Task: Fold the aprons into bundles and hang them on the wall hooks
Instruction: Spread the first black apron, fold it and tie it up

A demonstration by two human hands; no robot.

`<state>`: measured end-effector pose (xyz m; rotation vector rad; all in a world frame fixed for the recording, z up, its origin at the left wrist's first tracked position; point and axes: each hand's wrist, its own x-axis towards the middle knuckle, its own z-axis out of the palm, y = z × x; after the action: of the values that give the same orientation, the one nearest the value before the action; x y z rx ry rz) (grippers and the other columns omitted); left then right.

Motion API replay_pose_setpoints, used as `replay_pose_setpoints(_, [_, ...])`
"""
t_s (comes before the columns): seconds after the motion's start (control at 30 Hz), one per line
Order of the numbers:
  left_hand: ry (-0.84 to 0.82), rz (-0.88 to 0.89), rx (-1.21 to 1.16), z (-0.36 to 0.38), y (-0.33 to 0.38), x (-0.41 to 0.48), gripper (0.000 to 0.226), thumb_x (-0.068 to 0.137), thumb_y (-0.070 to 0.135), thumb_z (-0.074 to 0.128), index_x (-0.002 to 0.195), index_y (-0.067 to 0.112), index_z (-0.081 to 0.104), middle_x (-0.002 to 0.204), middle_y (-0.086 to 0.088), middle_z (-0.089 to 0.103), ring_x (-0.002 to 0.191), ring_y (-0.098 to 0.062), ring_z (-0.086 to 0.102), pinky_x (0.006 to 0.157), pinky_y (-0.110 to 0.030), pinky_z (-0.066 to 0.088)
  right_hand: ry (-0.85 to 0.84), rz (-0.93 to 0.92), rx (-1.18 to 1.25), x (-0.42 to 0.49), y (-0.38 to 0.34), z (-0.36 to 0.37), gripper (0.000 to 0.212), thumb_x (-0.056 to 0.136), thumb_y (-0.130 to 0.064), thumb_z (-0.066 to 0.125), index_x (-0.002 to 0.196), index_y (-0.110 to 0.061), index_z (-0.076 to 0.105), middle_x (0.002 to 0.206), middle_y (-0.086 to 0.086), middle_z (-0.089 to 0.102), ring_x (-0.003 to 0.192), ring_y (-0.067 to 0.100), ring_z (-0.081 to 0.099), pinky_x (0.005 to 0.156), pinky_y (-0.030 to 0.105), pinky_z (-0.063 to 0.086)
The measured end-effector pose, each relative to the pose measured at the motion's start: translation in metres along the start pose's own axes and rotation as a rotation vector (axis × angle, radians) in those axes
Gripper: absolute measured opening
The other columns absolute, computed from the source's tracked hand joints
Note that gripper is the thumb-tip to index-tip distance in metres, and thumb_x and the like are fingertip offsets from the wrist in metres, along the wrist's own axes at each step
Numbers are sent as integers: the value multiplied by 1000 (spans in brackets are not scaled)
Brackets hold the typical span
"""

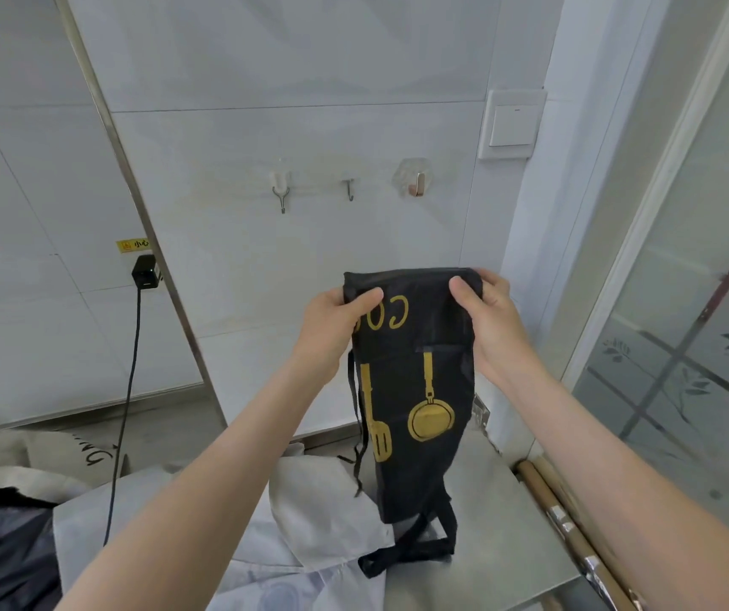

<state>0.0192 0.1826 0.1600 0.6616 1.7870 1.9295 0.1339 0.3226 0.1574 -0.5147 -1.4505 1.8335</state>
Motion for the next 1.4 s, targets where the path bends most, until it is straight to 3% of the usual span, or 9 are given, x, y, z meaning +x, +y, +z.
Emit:
replay_pose_setpoints(0.17, [138, 197, 226, 4, 9, 6, 31, 78, 51, 70, 77, 20, 69, 126, 11, 42, 129, -16, 37, 103, -40, 44, -59, -56, 68, 2, -14, -5, 33, 96, -19, 55, 128, -22, 50, 125, 0, 57, 97, 5, 65, 75, 17, 53])
replay_pose_setpoints(0.23, [86, 288, 223, 2, 11, 5, 40, 74, 56, 69, 78, 17, 72, 135, 19, 34, 136, -9, 28, 108, -42, 37, -65, -53, 67, 3, -19, -7, 35, 96, -20, 55, 131, -21, 51, 116, 2, 63, 94, 6, 66, 74, 18, 53])
replay_pose_setpoints(0.33, [-18, 433, 336, 3, 15, -2, 33, 64, 65, 66, 85, 40, 71, 143, 29, 33, 140, -9, 23, 110, -39, 31, -61, -58, 91, 6, -27, -9, 27, 95, -20, 56, 122, -20, 57, 113, 5, 64, 98, 11, 65, 79, 24, 53])
replay_pose_setpoints(0.5, [54, 421, 223, 10, 12, -6, 11, 92, 34, 60, 90, 27, 69, 113, 11, 63, 112, -14, 58, 95, -46, 50, -84, -59, 44, 1, -31, -6, 13, 96, -21, 54, 101, -13, 63, 91, -1, 70, 83, 10, 69, 69, 22, 54])
replay_pose_setpoints(0.63, [165, 351, 69, 15, 18, -13, 32, 97, 34, 52, 92, 3, 62, 92, -16, 69, 88, -24, 66, 82, -43, 54, -75, -72, 18, -4, -28, 1, 13, 96, -21, 54, 97, -15, 66, 90, -3, 72, 83, 9, 70, 69, 24, 55])
replay_pose_setpoints(0.8, [185, 373, 8, 13, 20, -15, 20, 99, 31, 48, 92, 16, 59, 85, 3, 66, 83, -7, 64, 74, -23, 54, -58, -83, 21, -4, -27, 12, 12, 95, -20, 57, 95, -14, 68, 90, -2, 73, 83, 13, 71, 71, 28, 58])
replay_pose_setpoints(0.97, [236, 385, 19, 6, 13, -17, 15, 100, 30, 47, 96, 20, 58, 91, 1, 64, 87, -12, 62, 77, -28, 54, -51, -113, 25, -3, -22, 16, 9, 92, -10, 61, 101, -9, 59, 93, 7, 70, 85, 19, 69, 75, 33, 59])
replay_pose_setpoints(1.17, [86, 351, -90, 0, 10, -18, 18, 99, 23, 50, 116, 20, 55, 112, 1, 66, 104, -13, 65, 84, -29, 56, -326, 172, -25, -10, -3, 1, 50, 70, -29, 79, 113, -19, 55, 95, -3, 74, 88, 17, 71, 70, 31, 58])
replay_pose_setpoints(1.4, [19, 149, -117, -6, -9, -21, 55, 85, 10, 70, 123, 24, 32, 112, -3, 63, 101, -16, 66, 82, -33, 57, -210, 213, -129, -14, 21, 1, 16, 87, -29, 66, 102, -22, 63, 95, -1, 72, 90, 21, 69, 69, 30, 56])
